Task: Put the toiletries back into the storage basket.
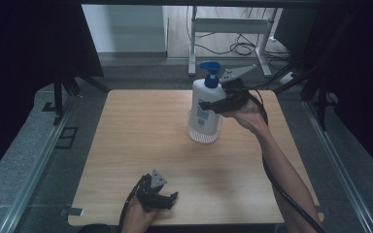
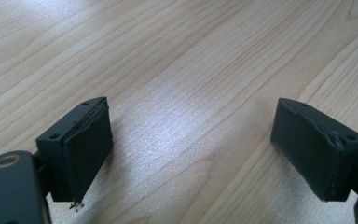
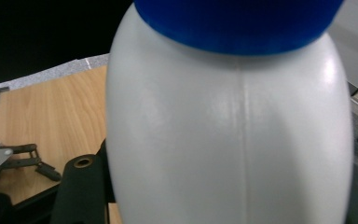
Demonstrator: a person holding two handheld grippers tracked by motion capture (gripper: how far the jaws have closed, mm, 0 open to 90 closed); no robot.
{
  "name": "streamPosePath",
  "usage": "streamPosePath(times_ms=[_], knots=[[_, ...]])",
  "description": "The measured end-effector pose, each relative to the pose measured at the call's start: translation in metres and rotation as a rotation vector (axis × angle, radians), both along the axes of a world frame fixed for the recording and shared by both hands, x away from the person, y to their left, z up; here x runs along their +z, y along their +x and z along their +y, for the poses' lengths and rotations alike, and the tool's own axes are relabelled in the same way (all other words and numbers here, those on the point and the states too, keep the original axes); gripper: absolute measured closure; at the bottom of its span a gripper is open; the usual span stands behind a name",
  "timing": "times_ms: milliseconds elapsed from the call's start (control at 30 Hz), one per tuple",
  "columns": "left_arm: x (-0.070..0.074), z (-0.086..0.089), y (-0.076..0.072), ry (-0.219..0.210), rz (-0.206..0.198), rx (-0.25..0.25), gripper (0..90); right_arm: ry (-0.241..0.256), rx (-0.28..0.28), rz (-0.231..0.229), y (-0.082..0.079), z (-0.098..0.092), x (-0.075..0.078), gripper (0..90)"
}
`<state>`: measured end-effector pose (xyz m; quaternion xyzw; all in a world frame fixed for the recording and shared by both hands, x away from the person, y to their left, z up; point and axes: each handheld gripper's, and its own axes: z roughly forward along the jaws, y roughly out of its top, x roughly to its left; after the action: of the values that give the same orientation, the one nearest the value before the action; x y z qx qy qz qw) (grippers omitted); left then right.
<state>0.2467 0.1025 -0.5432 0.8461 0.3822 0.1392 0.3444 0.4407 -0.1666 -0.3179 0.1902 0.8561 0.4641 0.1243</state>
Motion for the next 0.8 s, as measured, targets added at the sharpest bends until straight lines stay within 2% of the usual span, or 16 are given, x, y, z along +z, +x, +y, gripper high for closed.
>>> streamPosePath(times_ms=[467, 800], knots=[[0.0, 0.0, 0.0, 0.0, -0.001, 0.001, 12.1, -0.004, -0.027, 0.005, 0.021, -0.004, -0.003, 38.0], [0.0, 0.0, 0.0, 0.001, -0.001, 0.001, 12.2, -0.009, -0.008, -0.001, 0.033, -0.005, -0.008, 38.0]])
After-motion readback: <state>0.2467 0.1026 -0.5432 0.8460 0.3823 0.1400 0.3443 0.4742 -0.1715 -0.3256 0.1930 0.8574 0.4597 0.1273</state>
